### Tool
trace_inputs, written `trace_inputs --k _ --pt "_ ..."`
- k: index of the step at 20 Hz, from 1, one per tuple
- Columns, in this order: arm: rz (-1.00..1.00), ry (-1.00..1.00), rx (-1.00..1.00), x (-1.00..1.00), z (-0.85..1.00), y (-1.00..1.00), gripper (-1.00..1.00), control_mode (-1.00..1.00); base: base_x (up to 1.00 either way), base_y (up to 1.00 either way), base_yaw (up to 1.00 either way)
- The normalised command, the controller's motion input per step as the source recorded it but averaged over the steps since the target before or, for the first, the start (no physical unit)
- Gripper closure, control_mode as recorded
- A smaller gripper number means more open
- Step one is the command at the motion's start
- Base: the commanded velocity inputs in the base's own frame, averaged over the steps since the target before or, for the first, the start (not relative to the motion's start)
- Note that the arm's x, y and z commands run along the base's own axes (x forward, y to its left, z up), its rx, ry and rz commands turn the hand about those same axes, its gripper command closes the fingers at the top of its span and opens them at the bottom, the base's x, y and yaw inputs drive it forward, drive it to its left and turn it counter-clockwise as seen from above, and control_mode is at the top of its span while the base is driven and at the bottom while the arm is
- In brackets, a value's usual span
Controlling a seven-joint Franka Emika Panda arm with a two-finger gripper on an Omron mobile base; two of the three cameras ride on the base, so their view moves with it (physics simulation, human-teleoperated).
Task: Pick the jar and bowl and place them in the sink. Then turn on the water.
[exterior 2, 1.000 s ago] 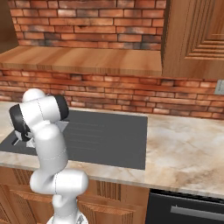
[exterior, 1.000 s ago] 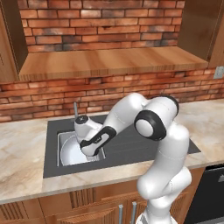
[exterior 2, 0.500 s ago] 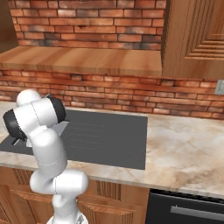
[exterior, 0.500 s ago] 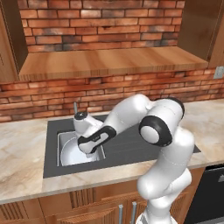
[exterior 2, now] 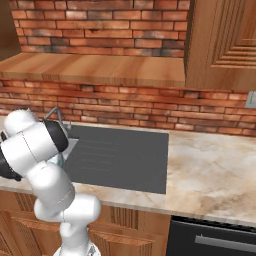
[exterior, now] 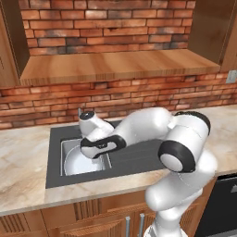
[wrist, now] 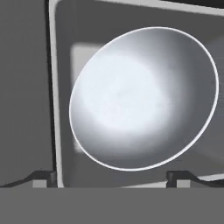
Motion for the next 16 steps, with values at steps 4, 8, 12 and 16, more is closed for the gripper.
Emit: trace_inputs --k 4,8,12,16 --pt "-0.18 0.0 0.0 -0.23 0.47 -0.34 -1.0 -1.0 0.0 0.0 0.0" --pt "-0.16 0.0 0.0 -0.26 0.52 -0.49 -1.0 -1.0 0.0 0.0 0.0" --pt "-0.15 0.0 0.01 -0.28 0.58 -0.51 -1.0 -1.0 0.0 0.0 0.0" --pt "-0.18 0.0 0.04 -0.31 0.61 -0.52 -1.0 -1.0 0.0 0.0 0.0"
